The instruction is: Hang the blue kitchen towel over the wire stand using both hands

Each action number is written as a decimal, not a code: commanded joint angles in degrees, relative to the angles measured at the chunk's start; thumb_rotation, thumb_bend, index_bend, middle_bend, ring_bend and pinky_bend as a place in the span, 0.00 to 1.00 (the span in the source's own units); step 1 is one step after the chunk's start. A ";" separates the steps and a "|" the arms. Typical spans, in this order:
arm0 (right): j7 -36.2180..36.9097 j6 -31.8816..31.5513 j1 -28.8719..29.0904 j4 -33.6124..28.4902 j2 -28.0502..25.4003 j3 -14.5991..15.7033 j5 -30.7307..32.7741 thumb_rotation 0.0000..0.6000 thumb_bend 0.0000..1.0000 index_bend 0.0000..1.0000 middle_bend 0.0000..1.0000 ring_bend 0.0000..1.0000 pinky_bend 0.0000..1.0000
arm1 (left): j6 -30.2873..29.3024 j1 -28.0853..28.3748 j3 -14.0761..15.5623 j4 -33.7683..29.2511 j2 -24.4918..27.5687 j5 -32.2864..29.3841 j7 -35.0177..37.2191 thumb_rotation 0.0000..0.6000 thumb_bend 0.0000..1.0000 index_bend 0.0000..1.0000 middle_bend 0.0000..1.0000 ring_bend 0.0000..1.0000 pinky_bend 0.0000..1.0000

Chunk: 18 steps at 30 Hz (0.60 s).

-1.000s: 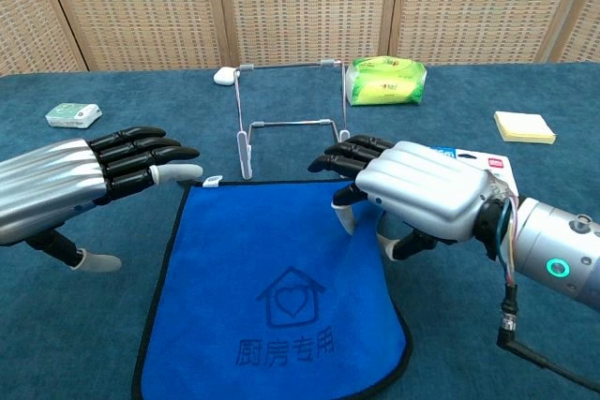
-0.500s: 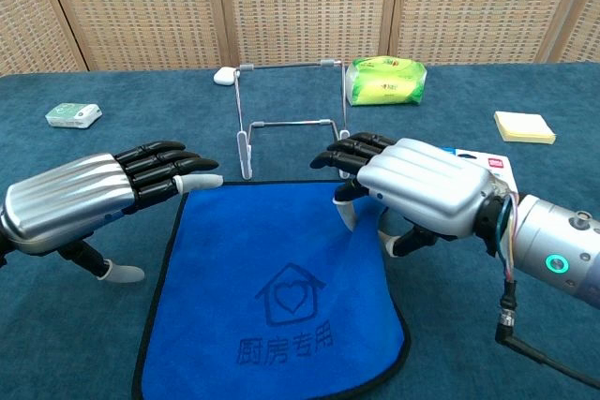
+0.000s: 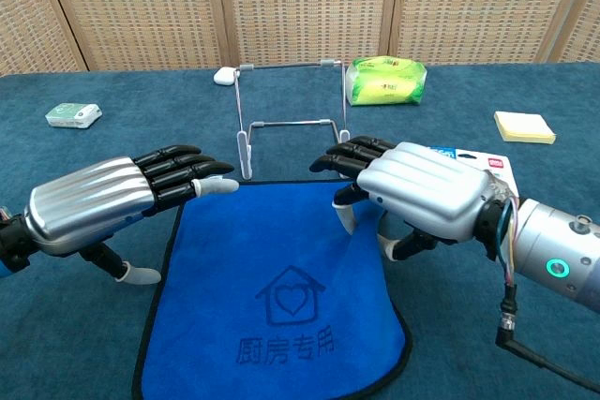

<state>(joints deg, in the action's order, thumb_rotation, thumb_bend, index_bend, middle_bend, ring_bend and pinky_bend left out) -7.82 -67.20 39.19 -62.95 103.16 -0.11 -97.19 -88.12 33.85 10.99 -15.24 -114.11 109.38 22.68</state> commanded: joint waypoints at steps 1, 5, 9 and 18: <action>0.15 -0.03 -0.02 0.05 -0.03 0.07 -0.02 1.00 0.54 0.62 0.11 0.00 0.05 | 0.44 0.64 -0.13 0.18 -0.78 -0.59 0.09 1.00 0.00 0.07 0.00 0.00 0.00; 0.37 -0.13 -0.04 0.10 -0.07 0.16 -0.10 1.00 0.54 0.62 0.11 0.00 0.05 | 0.92 1.19 0.01 0.61 -1.56 -1.13 0.29 1.00 0.00 0.08 0.00 0.00 0.00; 0.58 -0.26 -0.06 0.05 -0.10 0.11 -0.08 1.00 0.54 0.62 0.11 0.00 0.05 | 1.20 1.57 0.49 1.14 -2.12 -1.30 0.37 1.00 0.02 0.08 0.00 0.00 0.00; 0.79 -0.40 -0.02 -0.17 -0.18 0.21 -0.26 1.00 0.54 0.62 0.11 0.00 0.05 | 1.60 1.92 0.89 1.40 -2.42 -2.18 0.57 1.00 0.20 0.14 0.00 0.00 0.00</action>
<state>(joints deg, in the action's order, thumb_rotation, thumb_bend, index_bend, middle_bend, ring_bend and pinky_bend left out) -7.05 -67.59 39.16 -63.11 102.98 0.10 -97.44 -86.54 35.75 11.86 -13.83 -116.51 107.24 23.23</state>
